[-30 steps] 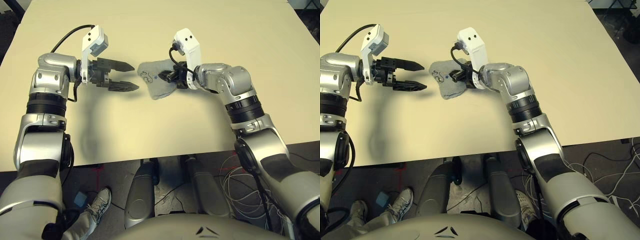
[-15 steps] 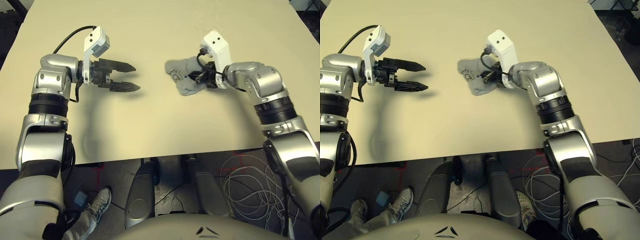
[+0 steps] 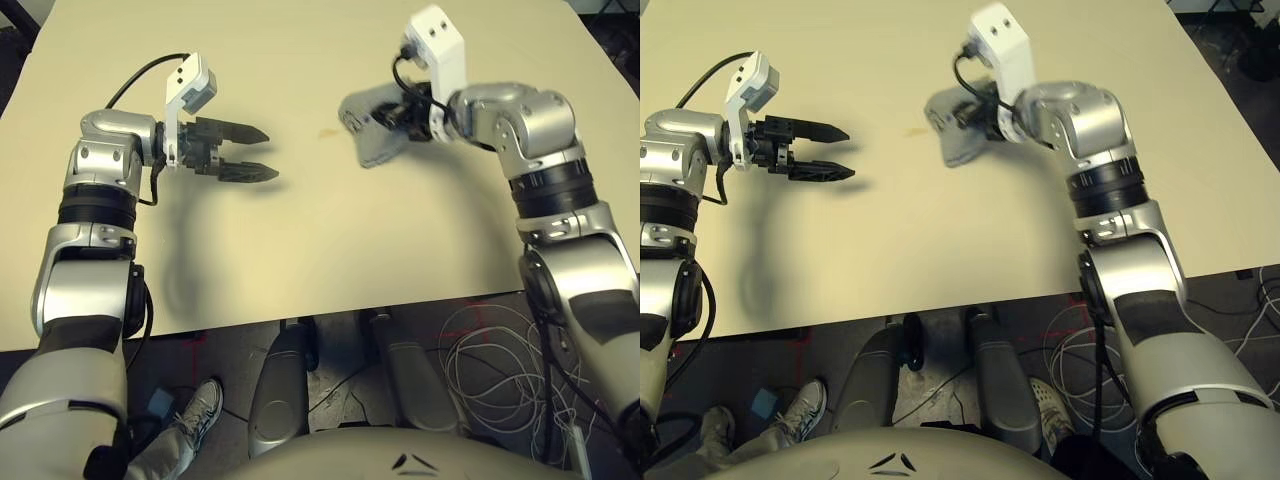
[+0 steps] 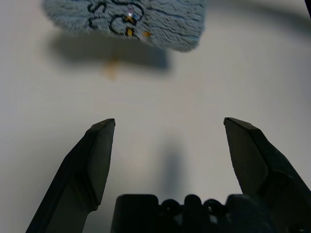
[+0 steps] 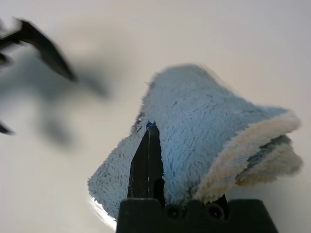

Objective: Wipe the water off the table with a rag.

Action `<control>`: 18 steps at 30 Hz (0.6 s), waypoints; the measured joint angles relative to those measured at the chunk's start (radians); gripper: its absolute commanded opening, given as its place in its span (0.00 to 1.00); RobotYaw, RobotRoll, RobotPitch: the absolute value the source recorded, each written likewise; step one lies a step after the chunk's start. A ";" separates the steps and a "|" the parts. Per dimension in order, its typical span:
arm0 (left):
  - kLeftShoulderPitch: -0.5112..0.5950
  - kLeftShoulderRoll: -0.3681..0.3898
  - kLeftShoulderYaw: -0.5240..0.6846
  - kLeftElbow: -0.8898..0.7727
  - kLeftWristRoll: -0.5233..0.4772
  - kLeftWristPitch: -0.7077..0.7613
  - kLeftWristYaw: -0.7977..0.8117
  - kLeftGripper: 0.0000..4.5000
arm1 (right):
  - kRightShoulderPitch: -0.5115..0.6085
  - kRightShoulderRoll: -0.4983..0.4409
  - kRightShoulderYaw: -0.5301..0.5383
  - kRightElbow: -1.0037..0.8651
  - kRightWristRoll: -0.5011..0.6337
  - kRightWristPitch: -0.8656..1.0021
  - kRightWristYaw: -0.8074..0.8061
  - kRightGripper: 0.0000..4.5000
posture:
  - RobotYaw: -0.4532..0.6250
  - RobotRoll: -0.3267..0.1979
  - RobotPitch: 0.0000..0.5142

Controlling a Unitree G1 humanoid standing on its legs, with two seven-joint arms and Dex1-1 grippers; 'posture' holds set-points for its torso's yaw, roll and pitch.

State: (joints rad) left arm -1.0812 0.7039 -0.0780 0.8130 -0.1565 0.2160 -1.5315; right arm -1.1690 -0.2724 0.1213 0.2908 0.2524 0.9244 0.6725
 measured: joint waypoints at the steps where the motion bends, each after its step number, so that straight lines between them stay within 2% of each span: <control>1: -0.004 0.004 0.000 0.012 0.000 -0.006 0.000 1.00 | 0.000 0.016 0.008 0.002 -0.001 -0.002 0.001 0.01 | 0.37 0.62 0.55; 5: -0.006 0.009 0.001 0.045 0.003 -0.020 0.006 1.00 | 0.003 0.092 0.061 0.079 -0.032 -0.073 -0.001 0.01 | 0.38 0.62 0.56; 9: -0.007 0.009 0.002 0.064 0.003 -0.027 0.014 1.00 | -0.004 0.151 0.071 0.277 -0.083 -0.202 -0.031 0.01 | 0.39 0.62 0.57; 13: -0.004 0.008 0.003 0.061 0.002 -0.026 0.016 1.00 | -0.042 0.175 0.059 0.481 -0.121 -0.322 -0.078 0.01 | 0.39 0.62 0.57; 18: 0.007 0.007 0.008 0.051 0.001 -0.021 0.016 1.00 | -0.091 0.169 0.030 0.603 -0.136 -0.379 -0.095 0.01 | 0.39 0.62 0.58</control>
State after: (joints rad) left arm -1.0741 0.7112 -0.0695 0.8637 -0.1553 0.1948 -1.5159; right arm -1.2596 -0.1037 0.1511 0.8935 0.1164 0.5457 0.5773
